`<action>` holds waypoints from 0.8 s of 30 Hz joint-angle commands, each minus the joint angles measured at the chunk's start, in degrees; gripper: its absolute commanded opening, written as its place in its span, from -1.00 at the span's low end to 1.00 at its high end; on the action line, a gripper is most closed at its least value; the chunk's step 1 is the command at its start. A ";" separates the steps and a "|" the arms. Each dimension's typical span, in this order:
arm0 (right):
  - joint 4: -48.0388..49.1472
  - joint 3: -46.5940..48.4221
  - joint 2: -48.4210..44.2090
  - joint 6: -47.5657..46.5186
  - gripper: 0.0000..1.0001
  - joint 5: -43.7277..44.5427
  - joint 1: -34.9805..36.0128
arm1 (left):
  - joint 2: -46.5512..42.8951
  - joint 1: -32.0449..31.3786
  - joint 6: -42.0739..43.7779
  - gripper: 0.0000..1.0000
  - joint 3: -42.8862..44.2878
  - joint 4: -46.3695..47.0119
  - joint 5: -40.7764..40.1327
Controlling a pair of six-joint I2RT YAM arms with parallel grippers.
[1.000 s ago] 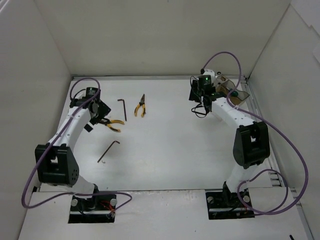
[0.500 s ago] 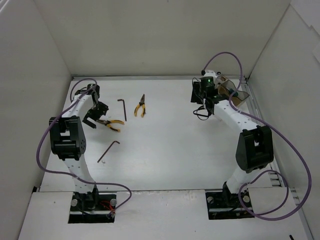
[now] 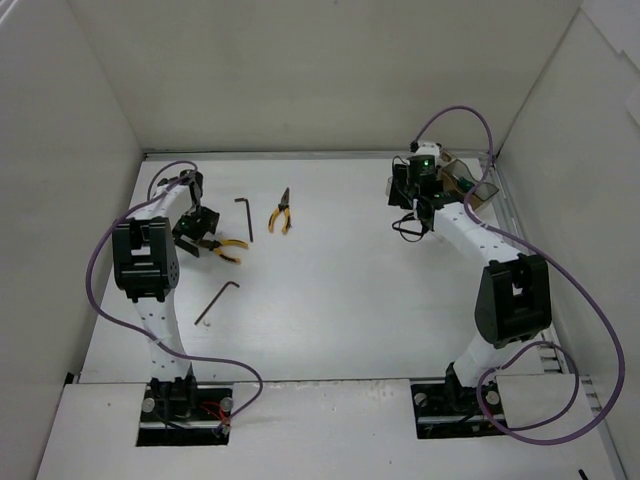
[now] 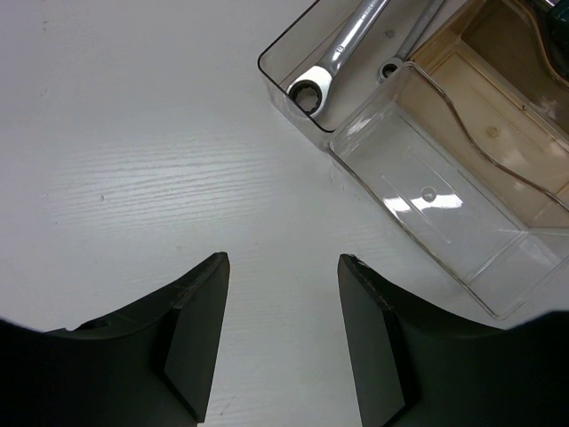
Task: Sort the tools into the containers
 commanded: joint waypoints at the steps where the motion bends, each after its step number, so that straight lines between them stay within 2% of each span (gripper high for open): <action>1: 4.32 -0.09 -2.89 -0.19 -0.02 -0.81 -0.22 | -0.32 1.00 -1.91 0.54 2.57 -0.59 -0.18; 4: 4.32 0.00 -2.62 -0.10 -0.02 -1.08 -0.21 | -0.05 1.01 -2.61 0.39 1.52 -0.24 0.16; 7: 4.50 -0.09 -2.53 -0.01 -0.02 -1.69 -0.04 | -0.31 1.01 -2.78 0.09 0.64 0.11 -0.01; 8: 4.50 0.08 -2.45 -0.10 -0.02 -1.78 -0.04 | -0.58 1.01 -2.78 -0.17 0.37 0.11 -0.01; 10: 4.50 0.26 -2.53 -0.80 -0.02 -1.43 0.40 | -0.75 1.01 -2.87 -0.47 -0.15 0.02 0.43; 11: 4.67 0.17 -2.53 -1.06 -0.02 -1.08 1.01 | -1.10 1.01 -2.61 -0.82 -0.33 0.72 1.04; 12: 5.02 -0.17 -2.53 -2.02 -0.02 -0.73 1.45 | -1.28 1.01 -2.26 -1.00 -0.85 0.99 1.39; 18: 8.53 -1.58 -4.11 -3.35 -0.01 -7.39 2.42 | -5.23 1.54 0.55 -1.00 -2.78 2.92 0.52; 21: 10.47 -1.06 -4.82 -4.49 0.00 -17.47 2.60 | -9.71 1.54 3.01 -1.00 -5.24 6.08 0.34; 24: 11.35 0.69 -4.99 -5.19 0.00 -23.74 3.04 | -14.54 1.54 6.26 -1.00 -8.14 10.65 2.36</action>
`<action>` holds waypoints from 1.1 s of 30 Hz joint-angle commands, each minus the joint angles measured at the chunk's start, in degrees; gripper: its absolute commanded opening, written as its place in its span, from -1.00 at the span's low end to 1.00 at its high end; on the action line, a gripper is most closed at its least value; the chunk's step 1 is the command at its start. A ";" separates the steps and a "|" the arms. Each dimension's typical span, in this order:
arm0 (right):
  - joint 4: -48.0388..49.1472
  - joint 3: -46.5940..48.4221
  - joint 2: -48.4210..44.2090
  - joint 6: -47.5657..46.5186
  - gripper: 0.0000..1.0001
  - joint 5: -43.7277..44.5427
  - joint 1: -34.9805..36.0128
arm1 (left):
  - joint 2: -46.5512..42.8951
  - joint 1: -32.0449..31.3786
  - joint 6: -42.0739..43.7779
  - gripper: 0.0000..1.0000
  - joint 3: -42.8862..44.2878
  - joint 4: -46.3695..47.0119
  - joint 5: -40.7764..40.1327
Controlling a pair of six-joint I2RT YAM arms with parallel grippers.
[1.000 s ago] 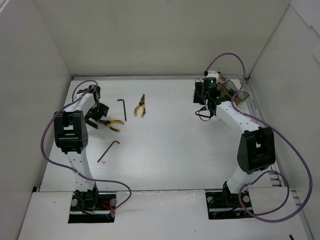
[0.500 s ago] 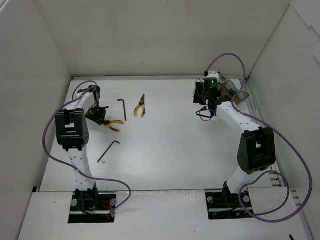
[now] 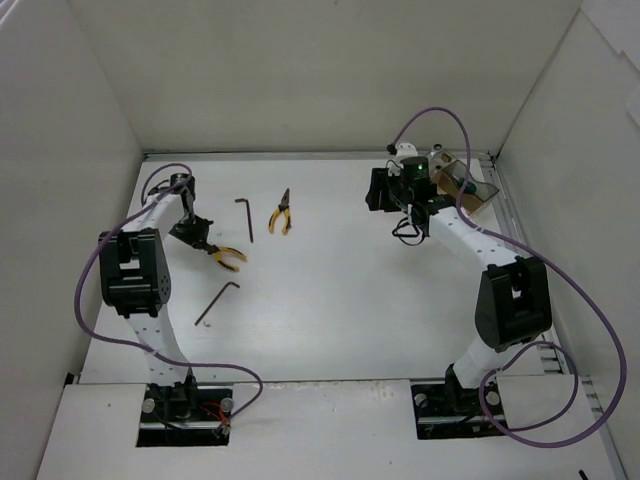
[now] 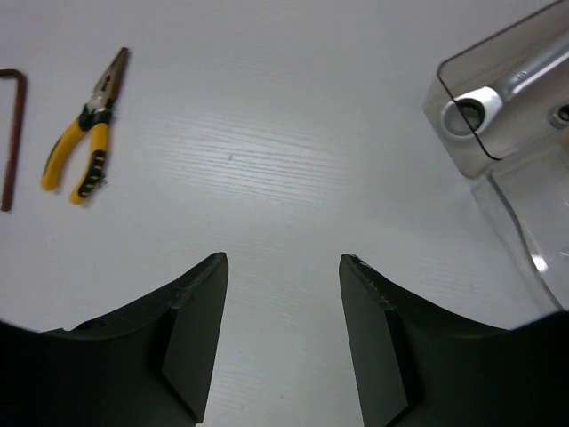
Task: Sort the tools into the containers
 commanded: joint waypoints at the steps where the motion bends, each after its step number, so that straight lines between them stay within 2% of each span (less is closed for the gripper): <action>1: 6.80 3.04 -4.36 -1.70 0.01 -12.09 1.33 | -10.67 0.46 5.65 -1.00 -1.37 6.13 1.64; 6: 6.72 6.64 -3.05 -0.47 0.04 -24.83 3.44 | -18.24 -0.85 11.11 -1.00 -7.96 16.24 7.52; 9: 6.81 8.14 -2.78 0.32 0.05 -27.75 5.28 | -22.47 -1.38 13.31 -1.00 -11.13 20.28 10.25; 16: 6.72 9.98 -1.46 -0.73 0.08 -32.15 11.00 | -27.83 -1.91 14.54 -1.00 -15.70 26.44 19.74; 24: 6.72 10.60 2.23 -8.64 0.20 -38.39 15.92 | -29.85 -3.14 20.51 -1.00 -15.79 28.90 27.12; 33: 6.72 12.18 5.04 -10.57 0.27 -37.96 18.47 | -33.99 -3.66 23.42 -1.00 -16.76 30.14 36.97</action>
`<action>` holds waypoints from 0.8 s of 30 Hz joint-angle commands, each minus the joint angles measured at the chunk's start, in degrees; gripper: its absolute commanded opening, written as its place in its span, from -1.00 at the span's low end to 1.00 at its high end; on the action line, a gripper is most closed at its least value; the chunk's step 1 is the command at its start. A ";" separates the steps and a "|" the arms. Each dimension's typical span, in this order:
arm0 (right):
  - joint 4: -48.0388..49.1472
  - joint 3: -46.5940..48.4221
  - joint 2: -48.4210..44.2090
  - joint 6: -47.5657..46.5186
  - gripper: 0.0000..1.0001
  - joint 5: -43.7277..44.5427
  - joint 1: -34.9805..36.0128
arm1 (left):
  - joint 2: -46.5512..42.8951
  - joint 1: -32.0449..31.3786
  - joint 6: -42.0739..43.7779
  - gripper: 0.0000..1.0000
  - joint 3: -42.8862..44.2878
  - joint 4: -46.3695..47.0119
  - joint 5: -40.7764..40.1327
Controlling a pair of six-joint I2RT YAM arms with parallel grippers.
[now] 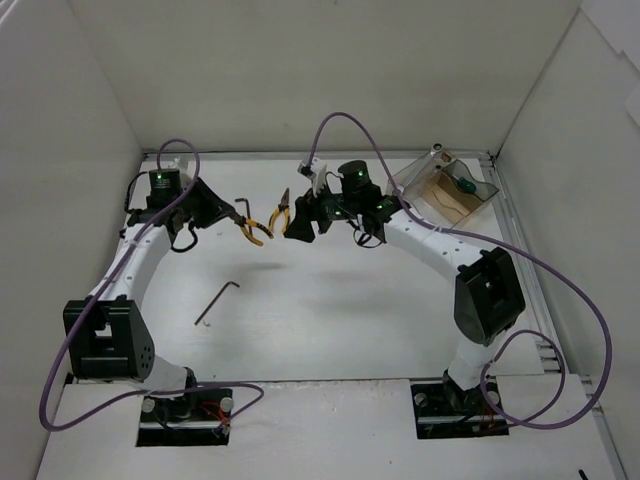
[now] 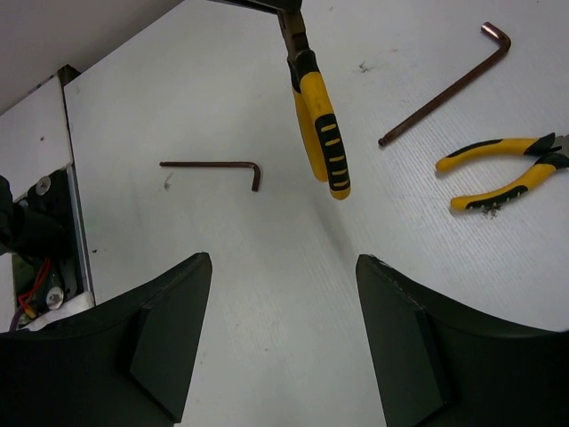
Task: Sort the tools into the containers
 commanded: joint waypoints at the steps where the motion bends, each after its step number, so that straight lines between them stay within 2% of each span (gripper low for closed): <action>1: 4.12 4.35 -0.18 -1.94 0.27 -1.57 1.23 | -4.53 -0.58 2.04 -1.00 0.88 5.03 6.66; 7: 3.94 6.47 1.57 -2.03 0.27 0.10 2.99 | -6.11 -2.51 1.69 -1.00 0.26 4.93 10.18; 24: 4.12 7.79 4.04 -0.71 0.07 5.29 6.06 | -7.60 -9.11 -2.17 -1.00 -0.44 7.13 10.10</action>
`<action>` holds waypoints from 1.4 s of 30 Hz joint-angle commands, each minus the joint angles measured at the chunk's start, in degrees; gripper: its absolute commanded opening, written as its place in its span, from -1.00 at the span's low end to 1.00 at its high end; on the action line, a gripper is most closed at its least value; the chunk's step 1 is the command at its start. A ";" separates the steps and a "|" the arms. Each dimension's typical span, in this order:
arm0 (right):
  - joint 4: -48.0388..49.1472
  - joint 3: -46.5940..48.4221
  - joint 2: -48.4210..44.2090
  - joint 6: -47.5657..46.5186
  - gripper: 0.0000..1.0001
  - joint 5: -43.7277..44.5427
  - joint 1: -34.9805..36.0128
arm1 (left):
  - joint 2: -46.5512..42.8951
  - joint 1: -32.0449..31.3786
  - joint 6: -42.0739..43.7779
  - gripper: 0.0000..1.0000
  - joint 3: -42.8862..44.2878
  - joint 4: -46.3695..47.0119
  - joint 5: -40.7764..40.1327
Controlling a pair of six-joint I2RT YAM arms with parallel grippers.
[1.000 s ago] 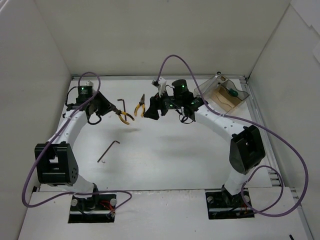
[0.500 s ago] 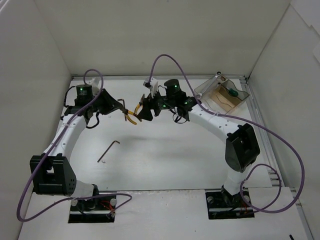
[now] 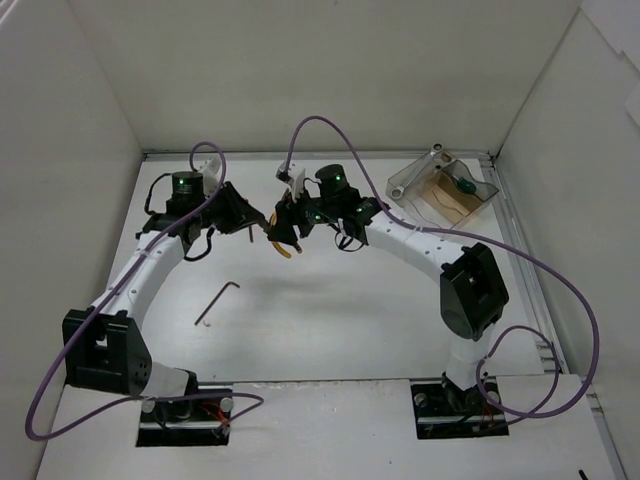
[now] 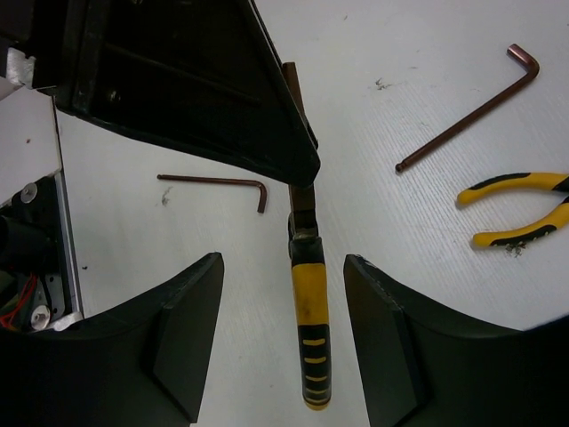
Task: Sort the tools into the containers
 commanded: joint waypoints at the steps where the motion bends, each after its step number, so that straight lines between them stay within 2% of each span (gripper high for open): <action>1: 3.83 2.57 -0.81 -0.14 0.06 0.89 1.04 | -3.19 -1.11 -1.87 -1.00 1.52 6.06 2.03; 6: 3.83 2.21 -0.46 -0.32 0.03 2.12 2.09 | -2.84 -2.26 -2.48 -1.00 1.79 6.59 2.29; 9: 3.83 1.86 -0.37 -0.67 -0.10 3.00 2.62 | -2.66 -2.87 -2.40 -1.00 1.79 6.59 2.47; 12: 2.87 1.86 -0.72 -1.37 -0.41 3.70 2.62 | -2.84 -3.40 -2.31 -1.00 1.88 6.68 2.65; 13: 2.69 1.60 -1.25 -1.46 -0.65 4.49 2.53 | -2.84 -3.40 -2.22 -1.00 1.88 6.50 2.65; 16: 2.08 0.81 -2.39 -2.25 -1.00 5.72 2.36 | -3.01 -3.40 -1.52 -1.00 1.96 6.06 2.65; 23: -0.73 -0.86 -5.20 -3.48 -1.00 8.45 0.86 | -2.57 -3.40 -0.11 -0.97 3.02 4.57 1.94; 24: -0.82 -1.30 -5.64 -5.48 -1.00 8.54 0.34 | -2.57 -3.40 0.24 -0.87 3.28 4.13 1.51; 26: -1.87 -1.48 -6.70 -5.94 -1.00 9.59 -0.36 | -2.66 -3.40 0.59 -0.45 3.72 3.87 0.89; 28: -3.71 -1.39 -7.49 -7.35 -1.00 10.90 -0.72 | -2.75 -3.40 1.12 -0.28 4.68 3.87 0.63; 29: -4.33 -1.22 -7.67 -7.96 -1.00 11.43 -0.89 | -2.75 -3.40 1.55 -0.06 5.12 3.69 0.19; 31: -6.35 -0.86 -7.84 -9.28 -1.00 12.40 -0.81 | -3.10 -2.79 2.26 0.21 6.00 2.64 -1.57; 32: -7.06 -0.86 -7.76 -9.63 -1.00 12.84 -0.89 | -3.19 -2.17 2.52 0.45 6.09 2.63 -2.01; 35: -9.43 -0.95 -8.02 -11.12 -1.00 15.21 -1.42 | -3.72 -0.85 3.31 0.65 6.44 2.28 -3.06; 39: -10.93 -2.70 -10.65 -15.16 -1.00 20.31 -4.22 | -5.03 0.38 6.29 0.67 5.31 -0.26 -6.48; 42: -11.72 -2.80 -13.72 -19.38 -1.00 24.26 -9.31 | -6.78 0.90 9.19 0.68 2.16 -1.76 -8.94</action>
